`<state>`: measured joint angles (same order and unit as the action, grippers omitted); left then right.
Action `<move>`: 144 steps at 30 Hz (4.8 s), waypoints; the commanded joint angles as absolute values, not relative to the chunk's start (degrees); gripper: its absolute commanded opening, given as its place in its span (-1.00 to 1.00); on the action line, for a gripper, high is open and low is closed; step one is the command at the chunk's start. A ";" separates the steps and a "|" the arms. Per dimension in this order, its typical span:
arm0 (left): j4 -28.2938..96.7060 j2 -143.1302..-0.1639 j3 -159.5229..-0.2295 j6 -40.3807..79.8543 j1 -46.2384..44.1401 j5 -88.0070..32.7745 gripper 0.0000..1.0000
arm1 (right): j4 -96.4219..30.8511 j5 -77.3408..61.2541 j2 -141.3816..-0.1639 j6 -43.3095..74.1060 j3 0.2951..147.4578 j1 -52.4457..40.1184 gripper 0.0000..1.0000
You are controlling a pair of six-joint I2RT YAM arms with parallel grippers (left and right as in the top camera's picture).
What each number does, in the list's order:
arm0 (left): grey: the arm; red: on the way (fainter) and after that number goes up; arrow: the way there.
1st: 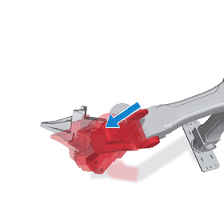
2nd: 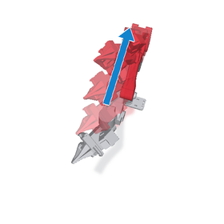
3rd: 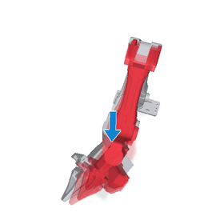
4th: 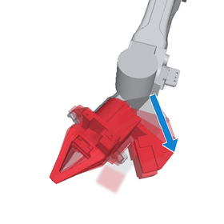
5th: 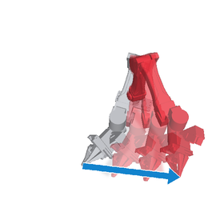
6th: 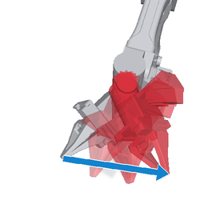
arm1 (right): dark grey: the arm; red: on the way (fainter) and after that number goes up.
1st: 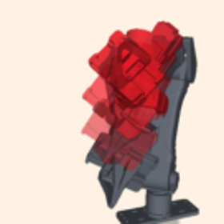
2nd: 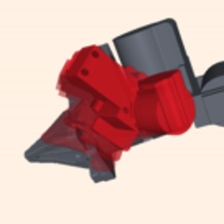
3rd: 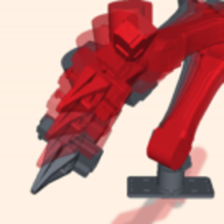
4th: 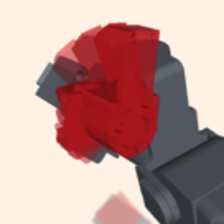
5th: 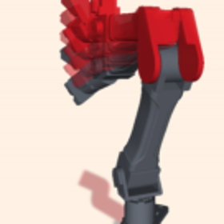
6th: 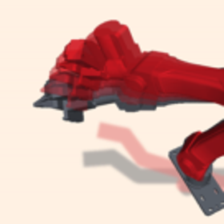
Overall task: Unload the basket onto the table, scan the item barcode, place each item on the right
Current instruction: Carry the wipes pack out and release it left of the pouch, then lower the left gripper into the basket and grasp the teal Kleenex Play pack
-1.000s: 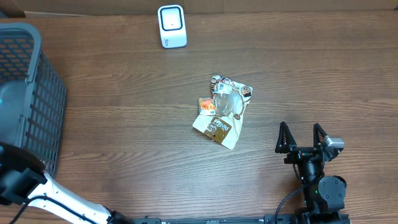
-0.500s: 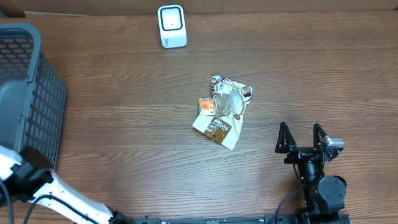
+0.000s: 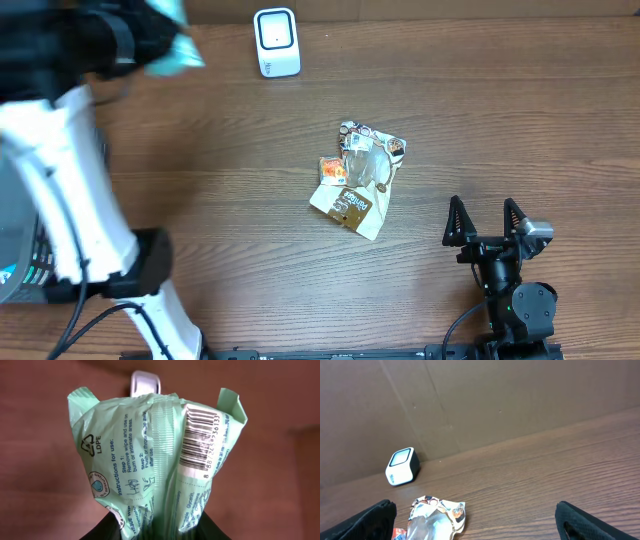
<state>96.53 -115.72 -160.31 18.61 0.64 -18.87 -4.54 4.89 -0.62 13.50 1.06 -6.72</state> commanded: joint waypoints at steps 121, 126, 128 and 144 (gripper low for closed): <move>65.28 -106.63 -85.54 34.96 54.08 13.43 0.96 | -4.29 5.04 -0.16 13.43 0.45 -6.35 1.00; 64.77 -107.74 -85.54 34.94 54.08 17.37 0.95 | -4.29 5.04 -0.16 13.43 0.45 -6.35 1.00; 64.66 -108.73 -85.54 34.94 54.08 17.32 0.94 | -4.29 5.04 -0.16 13.43 0.45 -6.35 1.00; 62.92 -116.05 -85.54 34.89 53.98 16.88 0.76 | -4.29 5.04 -0.16 13.43 0.45 -6.35 1.00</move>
<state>62.92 -114.54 -85.78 34.41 53.78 15.70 -4.54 4.89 -0.62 13.50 1.06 -6.72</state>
